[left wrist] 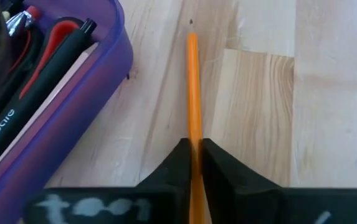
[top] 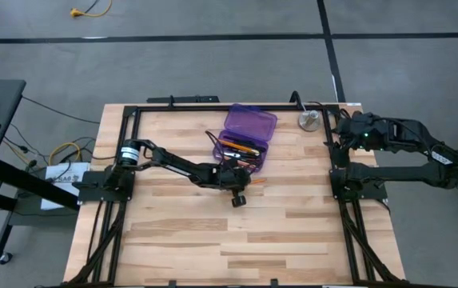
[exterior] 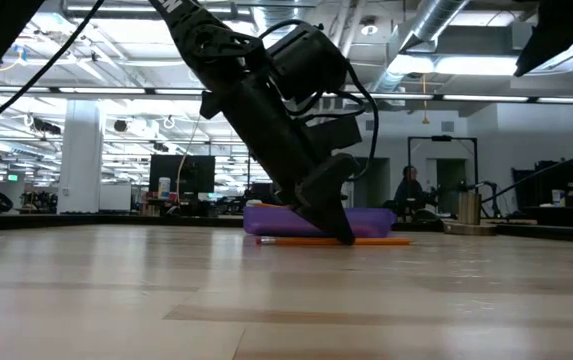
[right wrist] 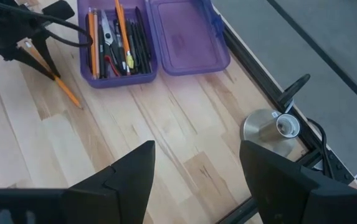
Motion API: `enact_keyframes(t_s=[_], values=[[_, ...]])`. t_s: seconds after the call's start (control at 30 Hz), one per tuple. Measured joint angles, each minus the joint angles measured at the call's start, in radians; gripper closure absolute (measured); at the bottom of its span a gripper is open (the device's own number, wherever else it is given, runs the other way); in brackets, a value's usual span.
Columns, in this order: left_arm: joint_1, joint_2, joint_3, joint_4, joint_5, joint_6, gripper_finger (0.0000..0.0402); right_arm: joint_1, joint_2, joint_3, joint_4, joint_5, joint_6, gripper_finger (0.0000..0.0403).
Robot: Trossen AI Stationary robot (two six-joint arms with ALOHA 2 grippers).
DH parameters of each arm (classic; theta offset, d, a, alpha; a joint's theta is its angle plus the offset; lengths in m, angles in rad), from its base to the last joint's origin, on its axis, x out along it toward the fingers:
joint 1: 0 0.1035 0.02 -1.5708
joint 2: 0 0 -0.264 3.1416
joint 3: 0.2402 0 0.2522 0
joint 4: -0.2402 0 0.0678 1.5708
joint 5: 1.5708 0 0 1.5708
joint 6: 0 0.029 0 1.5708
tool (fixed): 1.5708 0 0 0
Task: Pick & place school supplies into a supply box
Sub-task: Put the orange pencil into the violet supply box
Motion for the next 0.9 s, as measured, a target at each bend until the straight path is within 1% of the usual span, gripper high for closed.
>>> enact_keyframes(t_s=[0.2, 0.4, 0.6, 0.73, 0.9], values=[[-0.020, 0.004, 0.048, -0.048, -0.034, 0.021, 0.0395, 0.000, 0.000, 0.000, -0.001, 0.000, 0.000, 0.0173], [-0.043, 0.012, 0.172, -0.228, -0.075, 0.086, 0.0397, 0.000, 0.000, 0.000, -0.002, 0.000, 0.000, 0.0173], [-0.051, 0.011, 0.289, -0.373, -0.127, 0.145, 0.0399, 0.000, 0.000, 0.000, -0.005, 0.000, 0.000, 0.0173], [-0.051, 0.010, 0.373, -0.472, -0.181, 0.202, 0.0400, 0.000, 0.000, 0.000, -0.027, 0.000, 0.000, 0.0173], [-0.037, 0.008, 0.479, -0.641, -0.304, 0.295, 0.0401, 0.000, 0.000, 0.000, -0.026, 0.000, 0.001, 0.0173]])
